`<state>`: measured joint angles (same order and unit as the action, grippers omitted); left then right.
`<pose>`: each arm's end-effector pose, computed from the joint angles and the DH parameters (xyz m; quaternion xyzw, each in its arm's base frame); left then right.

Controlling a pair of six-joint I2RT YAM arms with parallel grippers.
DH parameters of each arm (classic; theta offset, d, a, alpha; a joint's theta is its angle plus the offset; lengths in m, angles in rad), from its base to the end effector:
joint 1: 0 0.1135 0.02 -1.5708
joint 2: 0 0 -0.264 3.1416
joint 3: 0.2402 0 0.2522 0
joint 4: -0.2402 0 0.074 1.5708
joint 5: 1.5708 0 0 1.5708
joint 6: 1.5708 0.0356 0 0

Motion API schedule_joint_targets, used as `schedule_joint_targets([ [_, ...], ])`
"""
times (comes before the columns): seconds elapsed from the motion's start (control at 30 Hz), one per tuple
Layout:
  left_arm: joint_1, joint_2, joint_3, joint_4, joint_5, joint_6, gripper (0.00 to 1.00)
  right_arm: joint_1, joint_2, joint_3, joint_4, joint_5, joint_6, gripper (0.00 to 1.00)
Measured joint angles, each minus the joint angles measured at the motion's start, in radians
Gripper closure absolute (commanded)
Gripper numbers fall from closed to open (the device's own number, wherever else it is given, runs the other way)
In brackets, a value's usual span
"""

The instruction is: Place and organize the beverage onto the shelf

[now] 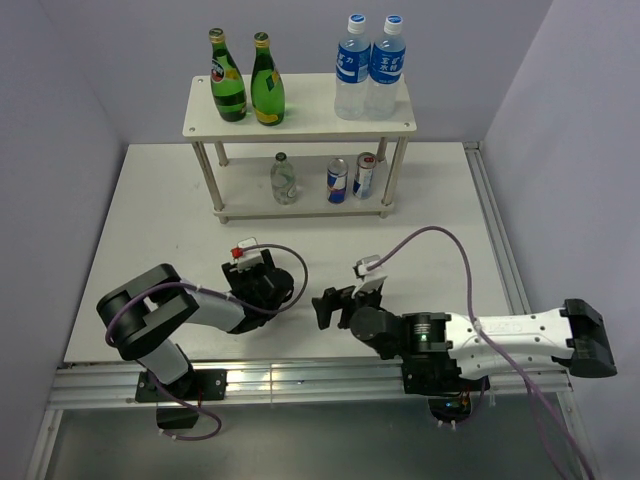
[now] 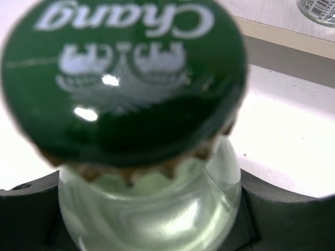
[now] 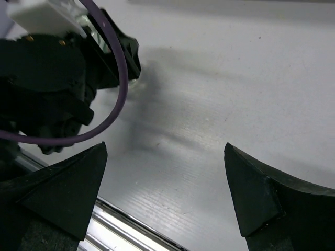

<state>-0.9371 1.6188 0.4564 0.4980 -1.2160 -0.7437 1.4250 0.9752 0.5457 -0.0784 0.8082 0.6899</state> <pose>0.1767 -0.1841 0.1230 -0.1777 0.7586 0.0749 0.6223 0.0554 0.1998 0.2366 -0.0989 0.8113 0.2394 0.5241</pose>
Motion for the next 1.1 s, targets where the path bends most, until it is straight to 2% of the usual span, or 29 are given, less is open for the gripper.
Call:
schedule_joint_targets([
  [0.03, 0.000, 0.000, 0.000, 0.001, 0.001, 0.001, 0.93, 0.003, -0.036, 0.000, -0.014, 0.011, 0.002, 0.00],
  [0.17, 0.000, 0.000, 0.000, -0.001, 0.002, 0.002, 1.00, 0.008, -0.161, 0.000, -0.071, 0.050, 0.013, 0.00],
  [0.47, 0.002, -0.017, 0.016, -0.043, 0.029, 0.031, 1.00, 0.013, -0.306, -0.021, -0.202, 0.139, 0.029, 0.00],
  [0.9, 0.069, -0.025, 0.132, -0.018, 0.111, 0.260, 1.00, 0.013, -0.386, -0.080, -0.231, 0.200, 0.019, 0.00],
  [1.1, 0.144, -0.026, 0.195, 0.013, 0.167, 0.370, 1.00, 0.013, -0.402, -0.094, -0.222, 0.206, 0.019, 0.00],
])
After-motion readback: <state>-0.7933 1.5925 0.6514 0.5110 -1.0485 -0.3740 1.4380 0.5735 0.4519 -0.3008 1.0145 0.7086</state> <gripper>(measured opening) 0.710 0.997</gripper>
